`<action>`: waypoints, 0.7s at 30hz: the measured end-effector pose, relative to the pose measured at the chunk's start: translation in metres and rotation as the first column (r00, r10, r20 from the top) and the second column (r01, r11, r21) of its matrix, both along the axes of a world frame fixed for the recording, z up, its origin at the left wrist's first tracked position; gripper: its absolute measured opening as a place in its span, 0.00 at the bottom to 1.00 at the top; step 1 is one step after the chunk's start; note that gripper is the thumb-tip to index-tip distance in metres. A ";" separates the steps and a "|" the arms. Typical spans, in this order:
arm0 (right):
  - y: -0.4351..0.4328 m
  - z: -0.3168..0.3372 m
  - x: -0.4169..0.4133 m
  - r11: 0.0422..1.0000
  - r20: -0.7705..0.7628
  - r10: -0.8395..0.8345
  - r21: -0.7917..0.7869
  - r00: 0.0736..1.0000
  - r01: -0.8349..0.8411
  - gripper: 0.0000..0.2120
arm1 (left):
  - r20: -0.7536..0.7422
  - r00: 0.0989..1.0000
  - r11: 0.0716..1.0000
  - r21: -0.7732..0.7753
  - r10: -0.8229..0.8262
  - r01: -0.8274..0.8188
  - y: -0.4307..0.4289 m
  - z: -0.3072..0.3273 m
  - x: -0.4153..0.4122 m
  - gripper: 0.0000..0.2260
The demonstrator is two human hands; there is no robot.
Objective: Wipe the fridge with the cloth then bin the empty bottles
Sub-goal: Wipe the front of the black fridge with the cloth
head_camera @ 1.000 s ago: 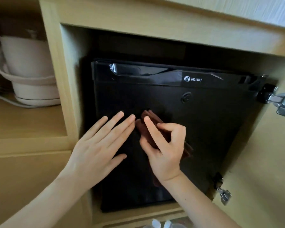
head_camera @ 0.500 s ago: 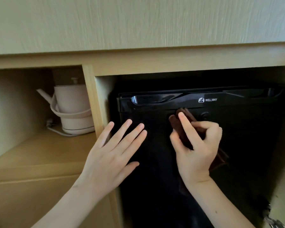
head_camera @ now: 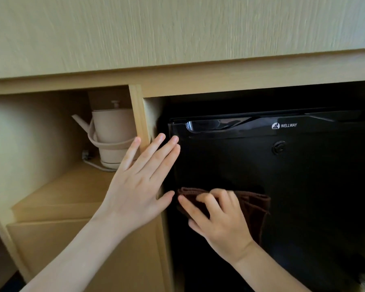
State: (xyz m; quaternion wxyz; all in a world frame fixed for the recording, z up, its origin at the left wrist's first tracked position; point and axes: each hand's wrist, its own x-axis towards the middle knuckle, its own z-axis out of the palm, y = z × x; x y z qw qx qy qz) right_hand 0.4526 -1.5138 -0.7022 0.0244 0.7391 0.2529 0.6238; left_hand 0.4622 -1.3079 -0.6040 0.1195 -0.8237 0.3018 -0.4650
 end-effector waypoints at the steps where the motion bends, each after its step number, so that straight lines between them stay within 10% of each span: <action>1: -0.005 -0.008 -0.001 0.999 -0.012 0.000 -0.042 1.000 0.000 0.16 | -0.007 1.000 1.000 0.012 -0.007 0.007 0.001 0.000 0.000 0.39; 9: -0.001 0.060 0.006 0.920 0.105 0.047 0.384 0.993 -0.084 0.12 | -0.016 1.000 1.000 0.000 -0.025 0.025 0.001 0.006 -0.004 0.35; 21: -0.025 0.116 -0.002 0.911 0.020 -0.028 0.413 0.999 0.017 0.13 | 0.037 0.999 0.993 -0.118 -0.008 0.012 -0.028 0.004 0.001 0.40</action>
